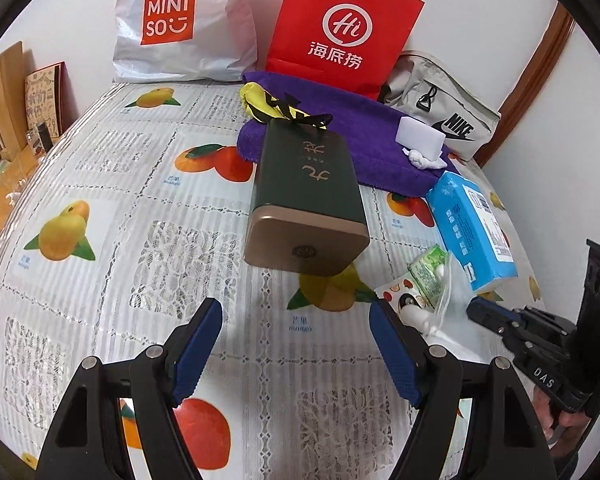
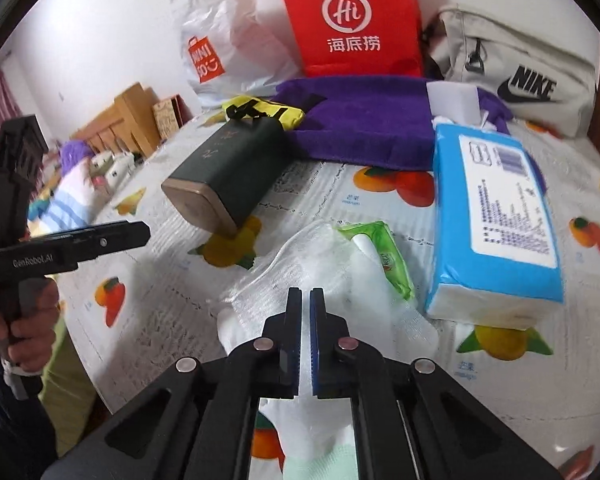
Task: Organize soft objects
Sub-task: 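Grasp the white mesh glove with the right gripper while the left gripper moves toward the white glove, then grasp the white glove with green cuff with the left gripper and lift it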
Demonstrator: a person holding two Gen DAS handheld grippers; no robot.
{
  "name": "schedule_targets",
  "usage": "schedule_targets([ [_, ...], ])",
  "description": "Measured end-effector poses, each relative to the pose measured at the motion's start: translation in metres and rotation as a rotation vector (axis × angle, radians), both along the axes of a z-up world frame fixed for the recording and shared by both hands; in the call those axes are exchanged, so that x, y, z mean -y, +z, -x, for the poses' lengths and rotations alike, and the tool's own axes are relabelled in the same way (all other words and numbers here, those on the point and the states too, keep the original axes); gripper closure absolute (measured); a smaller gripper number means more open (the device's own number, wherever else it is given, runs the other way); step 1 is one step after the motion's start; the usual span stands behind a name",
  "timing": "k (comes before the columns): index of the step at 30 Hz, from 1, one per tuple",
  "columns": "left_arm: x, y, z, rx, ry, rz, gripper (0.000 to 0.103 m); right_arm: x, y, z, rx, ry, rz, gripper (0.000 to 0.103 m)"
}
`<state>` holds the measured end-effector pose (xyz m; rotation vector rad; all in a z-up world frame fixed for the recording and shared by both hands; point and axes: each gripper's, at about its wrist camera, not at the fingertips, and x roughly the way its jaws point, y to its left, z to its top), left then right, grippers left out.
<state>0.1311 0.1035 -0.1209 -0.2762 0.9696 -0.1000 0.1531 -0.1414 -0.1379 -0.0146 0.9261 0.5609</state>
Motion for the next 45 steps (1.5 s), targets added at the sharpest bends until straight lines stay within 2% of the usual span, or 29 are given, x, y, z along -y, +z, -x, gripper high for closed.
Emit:
schedule_targets([
  [2, -0.001, 0.0, 0.003, 0.001, 0.002, 0.006, 0.029, 0.004, 0.005, 0.006, 0.027, -0.006, 0.018, 0.085],
  [4, 0.0, -0.002, 0.005, -0.001, -0.001, 0.012, 0.029, 0.012, 0.006, 0.012, 0.036, -0.021, 0.034, 0.029],
  [5, 0.001, -0.003, 0.006, -0.003, -0.003, 0.012, 0.029, 0.016, 0.006, 0.013, 0.045, -0.03, 0.026, 0.02],
  [6, 0.002, -0.005, 0.007, -0.005, -0.005, 0.012, 0.029, 0.022, 0.006, 0.015, 0.061, -0.042, 0.0, 0.018],
  [10, 0.008, -0.01, 0.01, -0.016, -0.02, 0.011, 0.029, 0.024, -0.012, 0.008, 0.003, -0.06, -0.049, 0.017],
  [12, 0.012, -0.011, 0.012, -0.022, -0.027, 0.002, 0.029, 0.016, -0.024, 0.004, -0.025, -0.06, -0.024, 0.017],
  [14, 0.013, -0.011, 0.013, -0.027, -0.031, -0.008, 0.029, 0.009, -0.029, 0.007, -0.005, -0.052, 0.004, 0.02],
  [15, 0.013, -0.011, 0.014, -0.029, -0.033, -0.012, 0.029, 0.005, -0.028, 0.009, 0.021, -0.047, 0.02, 0.033],
  [16, 0.013, -0.011, 0.014, -0.029, -0.032, -0.014, 0.029, 0.004, -0.026, 0.011, 0.035, -0.043, 0.029, 0.054],
  [19, 0.011, -0.011, 0.014, -0.028, -0.027, -0.009, 0.029, 0.008, -0.017, 0.012, 0.032, -0.033, -0.005, 0.088],
  [22, 0.013, -0.011, 0.014, -0.029, -0.031, -0.006, 0.029, 0.012, -0.009, 0.012, 0.039, -0.027, -0.041, 0.091],
  [25, 0.018, -0.008, 0.017, -0.02, -0.048, -0.009, 0.028, 0.017, 0.006, 0.02, 0.093, -0.025, -0.049, 0.091],
  [28, 0.023, -0.007, 0.019, -0.019, -0.061, -0.007, 0.028, 0.025, 0.018, 0.024, 0.117, -0.035, -0.088, 0.091],
  [33, 0.036, -0.005, 0.023, -0.015, -0.1, 0.001, 0.028, 0.041, 0.03, 0.032, 0.154, -0.064, -0.094, 0.091],
  [39, 0.062, -0.01, 0.026, -0.032, -0.161, 0.024, 0.028, 0.067, 0.027, 0.04, 0.14, -0.107, -0.121, 0.091],
  [45, 0.096, -0.018, 0.03, -0.058, -0.249, 0.022, 0.028, 0.094, 0.021, 0.051, 0.147, -0.179, -0.097, 0.091],
])
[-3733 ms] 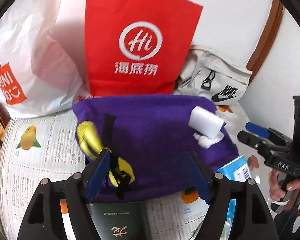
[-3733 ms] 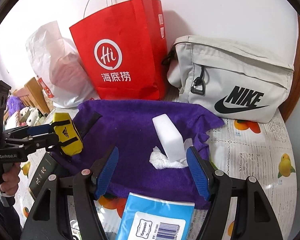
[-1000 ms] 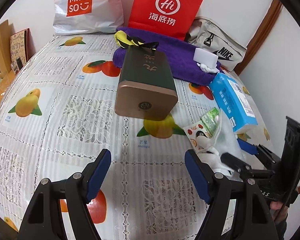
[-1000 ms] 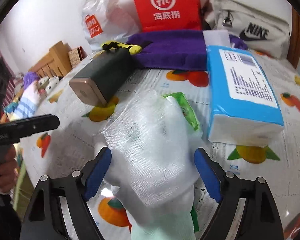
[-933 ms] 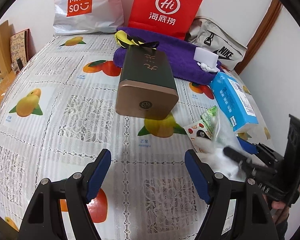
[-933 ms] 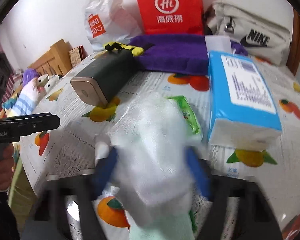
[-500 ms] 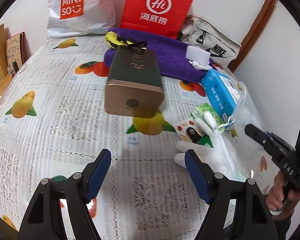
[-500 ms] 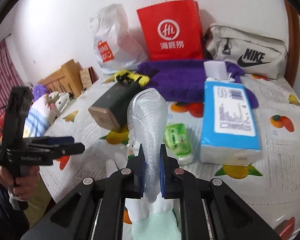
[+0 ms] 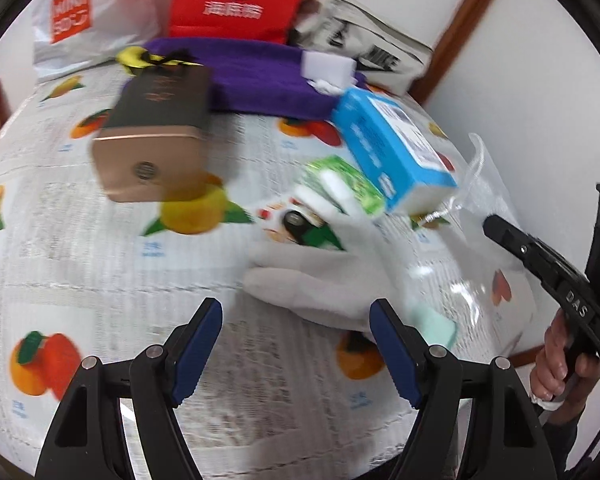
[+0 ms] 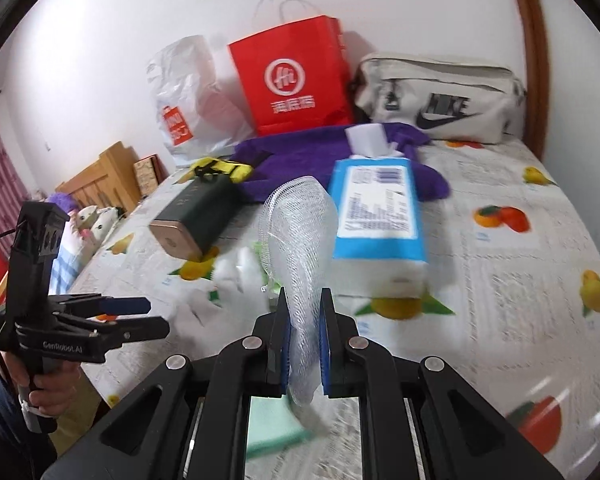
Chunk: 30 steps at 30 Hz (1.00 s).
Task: Organize soft objects
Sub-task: 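Grasp the white glove with green cuff with the left gripper and lift it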
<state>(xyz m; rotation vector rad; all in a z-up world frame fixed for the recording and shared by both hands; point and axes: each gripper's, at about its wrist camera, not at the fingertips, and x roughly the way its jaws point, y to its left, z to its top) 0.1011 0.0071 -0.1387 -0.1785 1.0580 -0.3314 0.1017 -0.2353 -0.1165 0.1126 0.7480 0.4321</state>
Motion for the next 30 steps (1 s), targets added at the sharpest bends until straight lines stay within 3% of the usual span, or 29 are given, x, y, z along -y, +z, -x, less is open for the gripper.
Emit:
schedule_targets([
  [8, 0.032, -0.008, -0.001, -0.035, -0.057, -0.001, 0.028, 0.033, -0.014, 0.005, -0.039, -0.082, -0.015, 0.091],
  [13, 0.054, -0.021, -0.007, -0.095, -0.059, -0.049, 0.028, 0.041, -0.022, 0.005, -0.057, -0.097, -0.027, 0.091],
  [19, 0.065, -0.022, -0.007, -0.042, -0.036, -0.094, 0.031, 0.043, -0.031, 0.004, -0.079, -0.091, -0.045, 0.091],
  [21, 0.068, -0.02, -0.007, -0.014, -0.043, -0.151, 0.052, 0.042, -0.034, 0.004, -0.083, -0.087, -0.049, 0.091],
  [22, 0.066, -0.019, -0.007, -0.008, -0.04, -0.165, 0.056, 0.042, -0.034, 0.004, -0.084, -0.085, -0.051, 0.091],
  [24, 0.059, -0.017, -0.009, -0.015, -0.036, -0.125, 0.071, 0.041, -0.034, 0.005, -0.083, -0.079, -0.055, 0.091],
  [27, 0.042, -0.013, -0.01, -0.015, -0.013, -0.08, 0.085, 0.041, -0.034, 0.007, -0.077, -0.075, -0.055, 0.091],
  [30, 0.032, -0.006, -0.006, 0.015, -0.007, -0.072, 0.089, 0.041, -0.032, 0.008, -0.072, -0.074, -0.059, 0.091],
])
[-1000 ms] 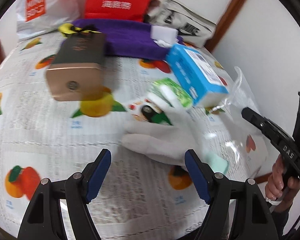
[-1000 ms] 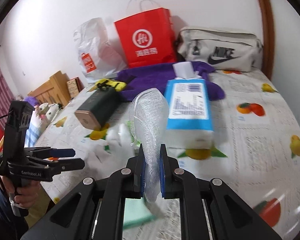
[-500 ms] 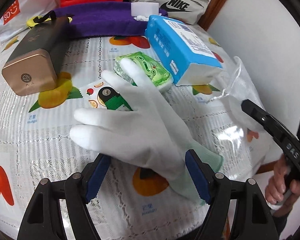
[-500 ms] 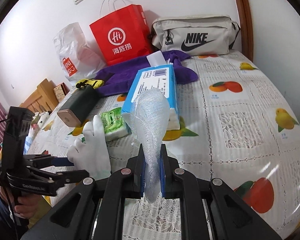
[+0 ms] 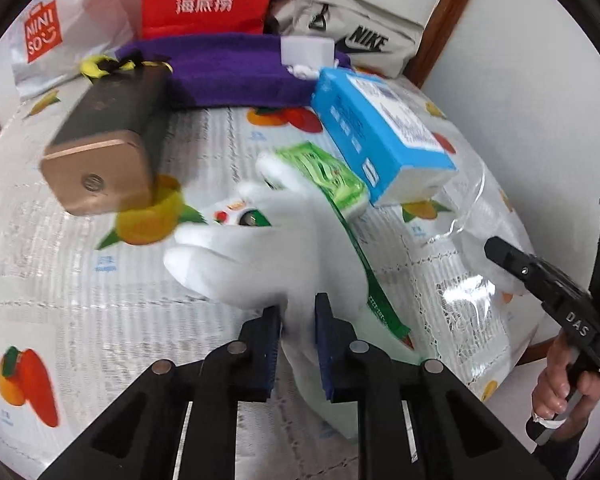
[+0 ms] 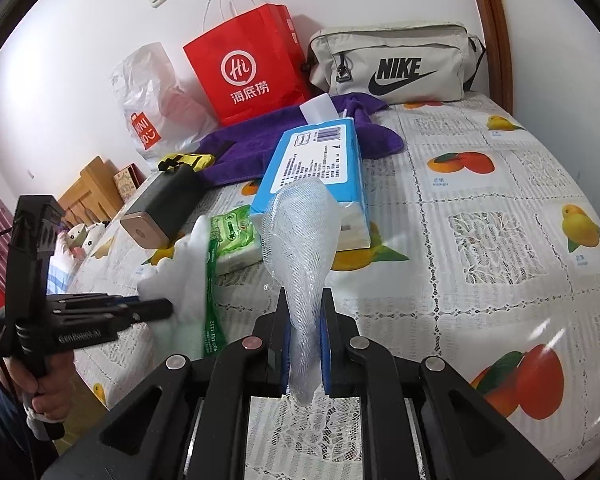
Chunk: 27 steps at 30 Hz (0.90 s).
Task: Organize soft objects
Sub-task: 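Grasp the white glove with green cuff with the left gripper and lift it, then carry both gloves over the purple towel with both grippers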
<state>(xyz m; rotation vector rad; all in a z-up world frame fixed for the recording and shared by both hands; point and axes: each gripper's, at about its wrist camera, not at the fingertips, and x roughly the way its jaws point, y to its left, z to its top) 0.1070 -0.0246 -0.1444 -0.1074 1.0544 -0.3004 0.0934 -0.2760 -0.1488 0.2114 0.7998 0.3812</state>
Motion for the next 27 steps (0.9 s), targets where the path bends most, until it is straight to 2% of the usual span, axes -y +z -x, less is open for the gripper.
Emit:
schedule_targets([
  [9, -0.034, 0.019, 0.006, 0.064, 0.056, 0.008, 0.091, -0.006, 0.004, 0.003, 0.007, 0.006, 0.009, 0.091],
  [19, -0.065, 0.004, 0.01, 0.034, 0.122, -0.033, 0.089, -0.016, 0.001, 0.004, -0.01, 0.019, 0.038, 0.088],
  [21, -0.067, 0.0, 0.011, 0.016, 0.13, -0.028, 0.067, -0.018, -0.001, 0.004, -0.017, 0.023, 0.041, 0.088],
  [22, -0.066, -0.001, 0.011, 0.012, 0.127, -0.025, 0.06, -0.019, -0.003, 0.004, -0.022, 0.025, 0.039, 0.088],
  [24, -0.061, -0.004, 0.011, 0.003, 0.108, -0.04, 0.039, -0.021, -0.004, 0.003, -0.027, 0.028, 0.038, 0.088],
  [27, -0.048, -0.009, 0.011, -0.013, 0.07, -0.079, 0.036, -0.023, -0.005, 0.003, -0.032, 0.033, 0.043, 0.088],
])
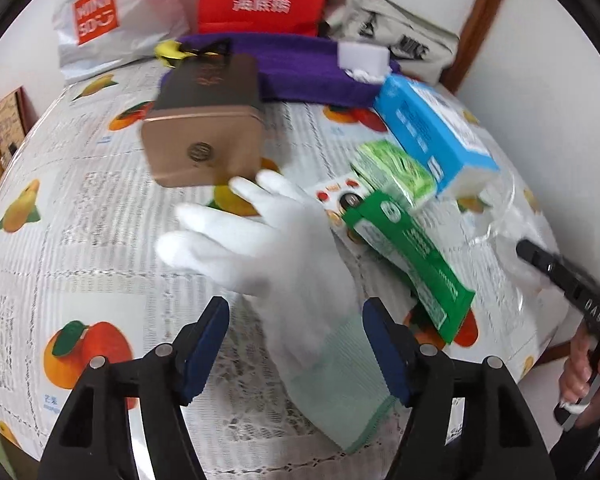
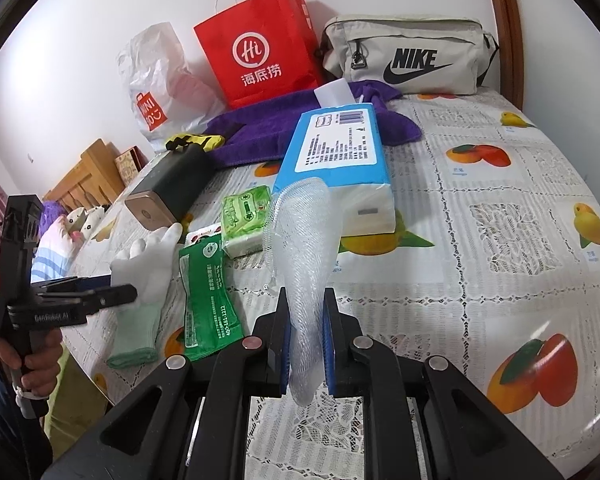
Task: Organize soft objects
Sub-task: 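Carry both gloves over the purple towel with both grippers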
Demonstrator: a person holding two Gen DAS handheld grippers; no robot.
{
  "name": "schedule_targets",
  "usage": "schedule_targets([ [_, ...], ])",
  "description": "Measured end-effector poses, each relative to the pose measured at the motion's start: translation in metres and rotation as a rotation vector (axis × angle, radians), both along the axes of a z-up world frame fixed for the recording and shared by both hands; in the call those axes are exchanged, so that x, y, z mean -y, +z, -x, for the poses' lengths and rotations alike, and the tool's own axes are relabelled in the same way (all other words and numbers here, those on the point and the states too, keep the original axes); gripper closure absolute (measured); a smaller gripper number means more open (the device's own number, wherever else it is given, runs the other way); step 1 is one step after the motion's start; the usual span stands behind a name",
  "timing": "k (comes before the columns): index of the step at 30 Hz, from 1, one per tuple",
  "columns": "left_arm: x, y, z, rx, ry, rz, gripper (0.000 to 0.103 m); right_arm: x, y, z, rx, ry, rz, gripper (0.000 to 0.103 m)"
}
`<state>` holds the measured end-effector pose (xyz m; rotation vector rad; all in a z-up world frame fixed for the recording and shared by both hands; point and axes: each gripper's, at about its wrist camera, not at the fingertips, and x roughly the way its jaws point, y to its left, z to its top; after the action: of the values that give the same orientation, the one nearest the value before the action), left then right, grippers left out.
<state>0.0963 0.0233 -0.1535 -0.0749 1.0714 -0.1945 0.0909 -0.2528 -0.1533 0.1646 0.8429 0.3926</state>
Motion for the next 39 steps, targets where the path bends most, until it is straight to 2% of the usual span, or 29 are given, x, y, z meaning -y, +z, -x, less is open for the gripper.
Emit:
schedule_targets([
  [3, 0.013, -0.009, -0.002, -0.02, -0.015, -0.022, 0.035, 0.0, -0.002, -0.001, -0.004, 0.001, 0.001, 0.088],
  [7, 0.028, -0.015, -0.001, 0.036, -0.009, -0.144, 0.037, 0.0, -0.004, -0.001, -0.013, -0.001, 0.001, 0.088],
  [8, 0.03, -0.015, 0.0, 0.055, 0.001, -0.175, 0.049, 0.0, -0.004, -0.001, -0.014, -0.001, 0.002, 0.088],
  [9, 0.029, -0.014, 0.0, 0.069, 0.002, -0.174, 0.061, 0.0, -0.004, -0.001, -0.015, -0.002, 0.004, 0.088],
  [10, 0.027, -0.012, 0.0, 0.069, 0.001, -0.161, 0.067, 0.001, -0.004, -0.002, -0.016, -0.003, 0.005, 0.088],
  [11, 0.024, -0.011, -0.001, 0.066, 0.002, -0.148, 0.08, 0.001, -0.004, -0.002, -0.016, -0.005, 0.004, 0.088],
  [12, 0.021, -0.01, -0.003, 0.059, 0.005, -0.132, 0.088, 0.002, -0.004, -0.002, -0.016, -0.006, 0.002, 0.088],
  [13, 0.016, -0.009, -0.004, 0.051, 0.014, -0.11, 0.091, 0.002, -0.004, -0.002, -0.016, -0.007, 0.0, 0.088],
  [16, 0.002, -0.005, -0.004, 0.047, 0.036, -0.052, 0.092, 0.001, -0.001, -0.002, -0.009, -0.005, 0.0, 0.088],
  [22, -0.017, 0.018, 0.001, 0.085, 0.079, -0.013, 0.092, 0.001, 0.008, -0.001, 0.019, -0.005, 0.024, 0.09],
  [39, -0.038, 0.079, -0.011, 0.189, 0.119, 0.033, 0.092, -0.013, 0.067, -0.013, 0.133, 0.042, 0.02, 0.09],
])
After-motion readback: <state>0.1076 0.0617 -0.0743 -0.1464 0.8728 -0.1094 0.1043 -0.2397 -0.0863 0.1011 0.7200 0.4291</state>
